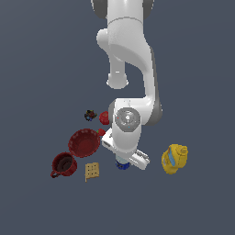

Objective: Pick up a designated object from a clutter of objects.

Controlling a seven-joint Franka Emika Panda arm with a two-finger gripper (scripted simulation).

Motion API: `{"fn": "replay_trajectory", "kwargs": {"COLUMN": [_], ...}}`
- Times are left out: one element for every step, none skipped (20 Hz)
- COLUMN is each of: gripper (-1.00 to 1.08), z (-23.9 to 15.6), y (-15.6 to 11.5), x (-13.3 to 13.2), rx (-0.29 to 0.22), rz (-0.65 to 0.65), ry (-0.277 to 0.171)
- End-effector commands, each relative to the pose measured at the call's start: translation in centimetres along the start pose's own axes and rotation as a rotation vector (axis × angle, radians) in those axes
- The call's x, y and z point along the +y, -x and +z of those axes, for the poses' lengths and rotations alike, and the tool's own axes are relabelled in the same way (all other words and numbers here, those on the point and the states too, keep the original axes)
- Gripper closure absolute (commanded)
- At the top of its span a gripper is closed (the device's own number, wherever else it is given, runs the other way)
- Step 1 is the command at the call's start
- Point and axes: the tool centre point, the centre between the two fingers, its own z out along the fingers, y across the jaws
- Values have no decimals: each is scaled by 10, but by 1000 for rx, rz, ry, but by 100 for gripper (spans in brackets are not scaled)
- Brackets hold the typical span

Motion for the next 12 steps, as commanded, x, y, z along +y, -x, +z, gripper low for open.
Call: {"fn": "replay_trajectory", "kwargs": {"gripper": [108, 108, 108, 108, 108, 108, 108, 108, 108, 108, 108, 108], "z": [0, 0, 0, 0, 0, 0, 0, 0, 0, 0, -1, -3], "y": [-1, -1, -1, -1, -1, -1, -1, -1, 0, 0, 0, 0], "x": [0, 0, 0, 0, 0, 0, 0, 0, 0, 0, 0, -1], "rx": [1, 1, 1, 1, 1, 1, 1, 1, 0, 0, 0, 0], "rz": [0, 0, 0, 0, 0, 0, 0, 0, 0, 0, 0, 0], "ry": [0, 0, 0, 0, 0, 0, 0, 0, 0, 0, 0, 0]}}
